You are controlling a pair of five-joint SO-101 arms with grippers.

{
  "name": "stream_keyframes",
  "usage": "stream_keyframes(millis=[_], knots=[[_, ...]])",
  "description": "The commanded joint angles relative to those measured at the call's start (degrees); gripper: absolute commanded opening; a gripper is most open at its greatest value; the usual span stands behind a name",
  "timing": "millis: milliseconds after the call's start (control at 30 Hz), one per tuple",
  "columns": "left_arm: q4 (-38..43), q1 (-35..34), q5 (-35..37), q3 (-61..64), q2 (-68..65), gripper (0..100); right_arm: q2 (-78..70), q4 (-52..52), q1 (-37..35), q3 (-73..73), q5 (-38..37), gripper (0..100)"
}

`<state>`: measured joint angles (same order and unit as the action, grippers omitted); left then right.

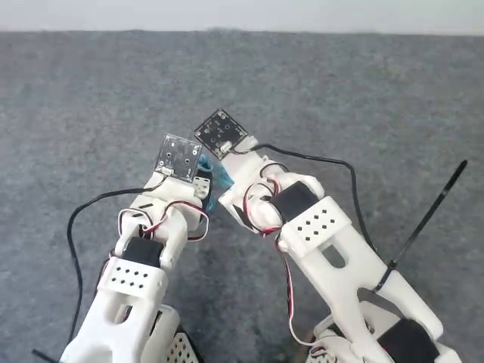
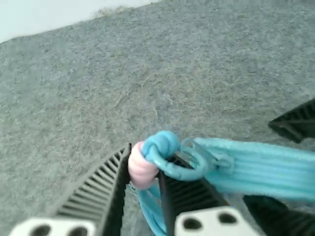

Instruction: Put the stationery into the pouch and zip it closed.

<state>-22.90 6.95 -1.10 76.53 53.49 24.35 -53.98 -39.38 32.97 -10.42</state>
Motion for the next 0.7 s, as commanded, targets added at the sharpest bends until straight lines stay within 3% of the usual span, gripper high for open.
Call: stream_keyframes(millis=[0, 100, 367, 667], knots=[[-0.26, 0.44, 0.79, -2.33, 0.09, 1, 0.22, 2.33, 0.75, -0.35, -0.97, 6.2], [-0.26, 0.35, 0.79, -2.33, 0.09, 1, 0.22, 2.33, 0.75, -0.35, -0.88, 0.3], [-0.26, 0.26, 0.79, -2.33, 0.0, 1, 0.31, 1.8, 4.26, 1.41, -1.23, 0.6], [-0.18, 0.26, 0.79, -2.33, 0.0, 1, 2.15, -5.67, 11.3, 1.67, -7.12, 0.6]])
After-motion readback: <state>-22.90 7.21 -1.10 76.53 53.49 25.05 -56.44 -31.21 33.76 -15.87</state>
